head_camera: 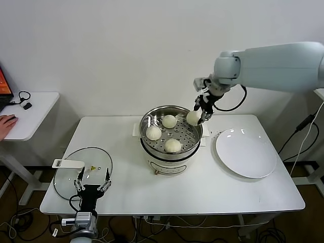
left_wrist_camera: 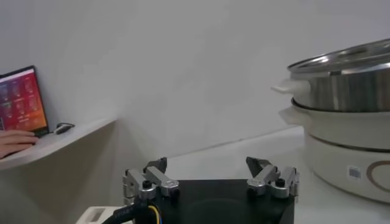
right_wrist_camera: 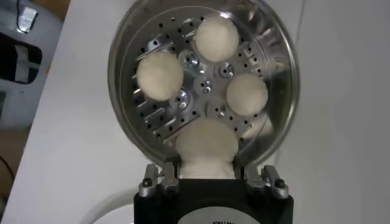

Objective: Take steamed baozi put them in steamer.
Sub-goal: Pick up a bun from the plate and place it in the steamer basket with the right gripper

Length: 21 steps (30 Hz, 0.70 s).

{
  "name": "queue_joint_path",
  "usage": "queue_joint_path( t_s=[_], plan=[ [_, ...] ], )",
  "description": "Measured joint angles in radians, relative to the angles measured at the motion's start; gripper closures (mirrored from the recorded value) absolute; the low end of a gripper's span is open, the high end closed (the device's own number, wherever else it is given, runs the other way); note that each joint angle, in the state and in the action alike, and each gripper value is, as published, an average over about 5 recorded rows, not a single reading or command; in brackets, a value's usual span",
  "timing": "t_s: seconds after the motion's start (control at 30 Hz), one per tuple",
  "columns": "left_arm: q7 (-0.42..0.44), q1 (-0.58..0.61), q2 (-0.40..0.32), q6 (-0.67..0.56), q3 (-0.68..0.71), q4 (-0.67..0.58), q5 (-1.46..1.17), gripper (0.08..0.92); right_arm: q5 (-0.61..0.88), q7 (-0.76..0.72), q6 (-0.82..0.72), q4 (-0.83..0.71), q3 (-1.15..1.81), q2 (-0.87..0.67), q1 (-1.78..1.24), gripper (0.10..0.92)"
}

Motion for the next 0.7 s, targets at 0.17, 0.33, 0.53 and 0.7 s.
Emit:
queue_joint_path(
  t_s=[0.17, 0.33, 0.53, 0.7],
  plan=[
    [0.000, -0.006, 0.000, 0.001, -0.010, 0.011, -0.002, 0.177, -0.028, 0.024, -0.018, -0.038, 0.044, 0.022, -0.085, 0.448],
    [0.001, -0.016, 0.000, 0.005, -0.020, 0.019, -0.007, 0.177, -0.058, 0.034, -0.024, -0.087, 0.075, 0.045, -0.158, 0.448],
    [0.001, -0.028, 0.000, 0.007, -0.026, 0.032, -0.014, 0.177, -0.084, 0.032, -0.024, -0.142, 0.094, 0.070, -0.217, 0.448],
    [0.001, -0.032, 0.000, 0.007, -0.028, 0.042, -0.017, 0.177, -0.099, 0.027, -0.024, -0.175, 0.104, 0.081, -0.247, 0.446]
  ],
)
